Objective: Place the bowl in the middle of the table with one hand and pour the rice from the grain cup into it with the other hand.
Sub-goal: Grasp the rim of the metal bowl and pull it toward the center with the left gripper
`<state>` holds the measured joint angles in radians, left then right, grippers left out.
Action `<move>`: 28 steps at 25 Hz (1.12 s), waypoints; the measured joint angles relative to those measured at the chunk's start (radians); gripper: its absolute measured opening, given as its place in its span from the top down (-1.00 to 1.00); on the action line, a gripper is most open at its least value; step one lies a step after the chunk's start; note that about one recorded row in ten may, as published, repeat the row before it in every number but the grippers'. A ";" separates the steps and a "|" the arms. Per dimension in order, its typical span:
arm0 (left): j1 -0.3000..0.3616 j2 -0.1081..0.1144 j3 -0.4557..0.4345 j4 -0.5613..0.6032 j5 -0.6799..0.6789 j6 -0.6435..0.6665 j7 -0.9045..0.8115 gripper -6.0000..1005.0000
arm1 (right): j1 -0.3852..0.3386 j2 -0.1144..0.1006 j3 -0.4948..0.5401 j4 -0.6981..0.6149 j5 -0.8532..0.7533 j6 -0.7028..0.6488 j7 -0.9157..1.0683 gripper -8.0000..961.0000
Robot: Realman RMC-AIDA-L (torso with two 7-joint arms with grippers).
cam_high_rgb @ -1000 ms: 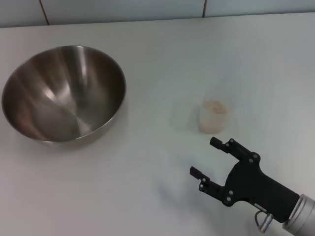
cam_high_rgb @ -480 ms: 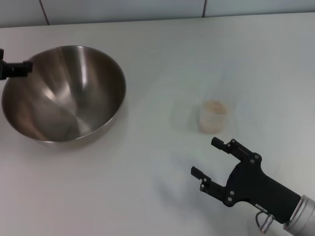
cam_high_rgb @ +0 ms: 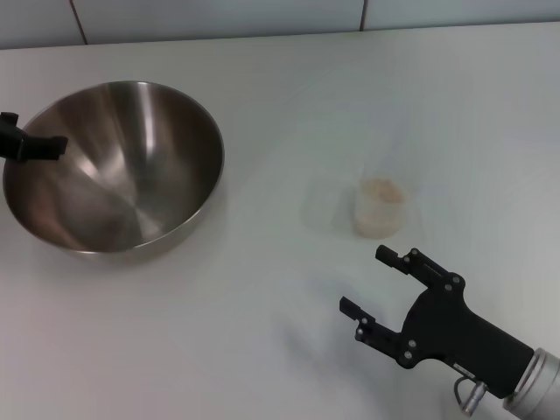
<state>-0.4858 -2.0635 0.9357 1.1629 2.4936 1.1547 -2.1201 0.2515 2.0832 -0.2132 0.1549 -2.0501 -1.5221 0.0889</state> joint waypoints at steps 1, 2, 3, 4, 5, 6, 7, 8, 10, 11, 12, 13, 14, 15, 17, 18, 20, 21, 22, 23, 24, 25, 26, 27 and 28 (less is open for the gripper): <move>-0.004 0.000 0.000 -0.008 0.011 -0.007 0.000 -0.68 | 0.001 0.000 0.000 0.000 0.000 0.000 0.000 -0.58; -0.010 0.000 0.000 -0.017 0.023 -0.010 -0.001 -0.68 | 0.003 0.000 -0.001 0.000 0.000 0.001 0.000 -0.58; -0.016 0.000 0.000 -0.022 0.037 -0.010 -0.004 -0.68 | 0.003 0.000 -0.001 0.000 0.000 0.001 0.000 -0.58; -0.016 0.000 0.000 -0.022 0.037 -0.010 -0.004 -0.68 | 0.004 0.000 -0.002 0.000 0.000 0.001 0.000 -0.58; -0.020 0.000 0.000 -0.025 0.049 -0.008 -0.007 -0.68 | 0.004 0.000 -0.002 0.000 0.000 0.001 0.000 -0.58; -0.028 0.000 0.000 -0.026 0.067 -0.006 -0.011 -0.68 | 0.005 0.000 -0.003 0.000 0.000 0.001 0.000 -0.58; -0.039 0.000 0.001 -0.027 0.093 -0.002 -0.020 -0.68 | 0.006 0.000 -0.003 0.000 0.000 0.001 0.000 -0.58; -0.039 0.000 0.001 -0.027 0.093 -0.002 -0.020 -0.68 | 0.006 0.000 -0.003 0.000 0.000 0.001 0.000 -0.58; -0.052 0.000 0.011 -0.028 0.120 0.002 -0.033 -0.68 | 0.007 0.000 -0.003 0.000 0.000 0.002 0.000 -0.58; -0.057 0.000 0.017 -0.028 0.131 0.004 -0.039 -0.68 | 0.007 0.000 -0.003 0.000 0.000 0.002 0.000 -0.58; -0.067 -0.001 0.030 -0.028 0.147 0.013 -0.046 -0.68 | 0.008 0.000 -0.003 0.000 0.000 0.002 0.000 -0.58; -0.067 -0.001 0.030 -0.028 0.147 0.013 -0.046 -0.68 | 0.008 0.000 -0.003 0.000 0.000 0.002 0.000 -0.58; -0.073 0.000 0.037 -0.029 0.155 0.022 -0.048 -0.68 | 0.008 0.000 -0.003 0.000 0.000 0.002 0.000 -0.58; -0.082 0.000 0.044 -0.031 0.162 0.035 -0.048 -0.63 | 0.008 0.000 -0.003 0.000 0.000 0.001 0.000 -0.58; -0.110 0.001 0.051 -0.044 0.200 0.065 -0.047 -0.53 | 0.008 0.000 -0.002 0.000 -0.001 -0.002 0.000 -0.58; -0.110 0.001 0.051 -0.044 0.200 0.065 -0.047 -0.48 | 0.008 0.000 -0.002 0.000 -0.001 -0.002 0.000 -0.58; -0.127 0.000 0.051 -0.054 0.225 0.070 -0.049 -0.38 | 0.008 0.000 -0.001 0.000 -0.001 -0.002 0.001 -0.58; -0.133 -0.001 0.051 -0.057 0.230 0.070 -0.050 -0.33 | 0.008 0.000 -0.001 0.000 -0.001 -0.003 0.002 -0.58; -0.140 -0.001 0.051 -0.059 0.236 0.069 -0.050 -0.28 | 0.008 0.000 0.000 0.000 -0.001 -0.003 0.002 -0.58; -0.140 -0.001 0.051 -0.059 0.236 0.069 -0.050 -0.19 | 0.008 0.000 0.000 0.000 -0.001 -0.002 0.002 -0.58; -0.144 -0.001 0.051 -0.059 0.237 0.069 -0.050 -0.09 | 0.009 0.000 0.001 0.000 -0.001 -0.001 0.002 -0.58; -0.146 -0.001 0.051 -0.059 0.238 0.069 -0.050 0.00 | 0.008 0.000 0.001 0.000 -0.001 0.000 0.002 -0.58; -0.150 -0.001 0.051 -0.060 0.238 0.070 -0.050 0.10 | 0.008 0.000 0.001 0.000 -0.001 0.001 0.002 -0.58; -0.154 -0.001 0.051 -0.060 0.239 0.074 -0.050 0.19 | 0.007 0.000 0.001 0.000 0.000 0.001 0.002 -0.58; -0.154 -0.001 0.051 -0.060 0.239 0.074 -0.050 0.29 | 0.007 0.000 0.001 0.000 0.000 0.001 0.002 -0.58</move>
<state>-0.6402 -2.0641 0.9868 1.1026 2.7327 1.2286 -2.1701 0.2581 2.0831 -0.2121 0.1549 -2.0505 -1.5208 0.0906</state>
